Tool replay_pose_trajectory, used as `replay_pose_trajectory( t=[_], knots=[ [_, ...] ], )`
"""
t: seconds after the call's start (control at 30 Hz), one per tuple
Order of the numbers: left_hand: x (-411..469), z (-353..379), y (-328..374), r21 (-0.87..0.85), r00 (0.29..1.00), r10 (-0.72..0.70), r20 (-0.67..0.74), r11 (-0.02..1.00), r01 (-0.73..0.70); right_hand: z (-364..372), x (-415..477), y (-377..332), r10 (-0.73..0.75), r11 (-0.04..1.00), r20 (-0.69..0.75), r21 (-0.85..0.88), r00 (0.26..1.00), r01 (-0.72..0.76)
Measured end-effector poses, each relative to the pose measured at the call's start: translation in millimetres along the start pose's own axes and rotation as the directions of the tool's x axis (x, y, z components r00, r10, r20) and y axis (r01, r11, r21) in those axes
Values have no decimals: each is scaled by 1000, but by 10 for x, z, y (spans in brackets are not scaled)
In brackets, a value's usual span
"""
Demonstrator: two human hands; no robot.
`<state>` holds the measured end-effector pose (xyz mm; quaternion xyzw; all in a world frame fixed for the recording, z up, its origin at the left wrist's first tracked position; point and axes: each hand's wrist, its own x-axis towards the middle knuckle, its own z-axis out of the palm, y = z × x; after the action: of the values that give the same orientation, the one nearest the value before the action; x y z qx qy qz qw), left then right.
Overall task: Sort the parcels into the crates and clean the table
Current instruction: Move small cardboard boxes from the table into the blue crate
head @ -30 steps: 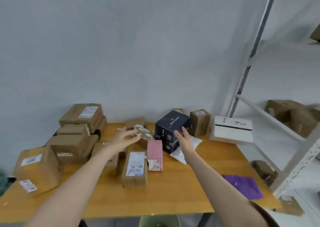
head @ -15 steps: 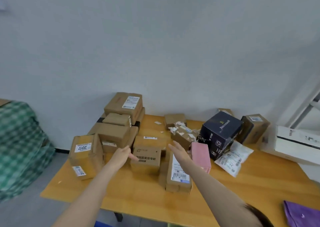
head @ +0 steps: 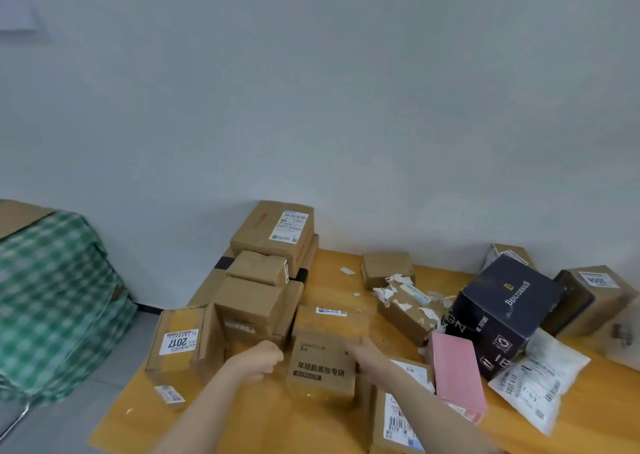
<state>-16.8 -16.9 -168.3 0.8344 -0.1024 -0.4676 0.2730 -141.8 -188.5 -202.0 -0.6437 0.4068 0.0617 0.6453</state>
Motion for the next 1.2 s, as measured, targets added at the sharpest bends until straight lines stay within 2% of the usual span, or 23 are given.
replay_pose_trajectory(
  t=[0.1, 0.2, 0.3, 0.4, 0.5, 0.57, 0.77, 0.93, 1.2],
  knots=[
    [261, -42, 207, 7, 999, -41, 23, 999, 41, -86, 211, -117, 147, 987, 77, 48, 986, -151],
    [347, -7, 321, 19, 991, -110, 73, 994, 109, -115, 274, -196, 306, 951, 122, 0, 944, -308],
    [365, 24, 324, -43, 989, -102, 109, 993, 107, -142, 370, -200, 333, 943, 134, -51, 933, -330],
    [279, 15, 286, -206, 991, -60, 118, 975, 83, -93, 195, -211, 315, 948, 67, 20, 947, -317],
    [165, -15, 237, -291, 994, -14, 106, 956, 45, -106, 78, -126, 160, 982, -100, 118, 982, -148],
    [-11, -27, 157, -322, 992, 38, 124, 947, 4, -114, -96, -24, 86, 979, -196, 199, 977, -46],
    [-474, 19, -140, -433, 970, 190, 150, 895, -108, -20, -684, 303, -9, 882, -355, 438, 935, 175],
    [-717, -11, -248, -449, 942, 312, 122, 864, -228, 66, -1053, 428, -45, 754, -363, 599, 931, 270],
    [-1281, 87, -538, -469, 913, 406, 48, 816, -338, 148, -1557, 573, -247, 712, -290, 593, 925, 376]
  ],
)
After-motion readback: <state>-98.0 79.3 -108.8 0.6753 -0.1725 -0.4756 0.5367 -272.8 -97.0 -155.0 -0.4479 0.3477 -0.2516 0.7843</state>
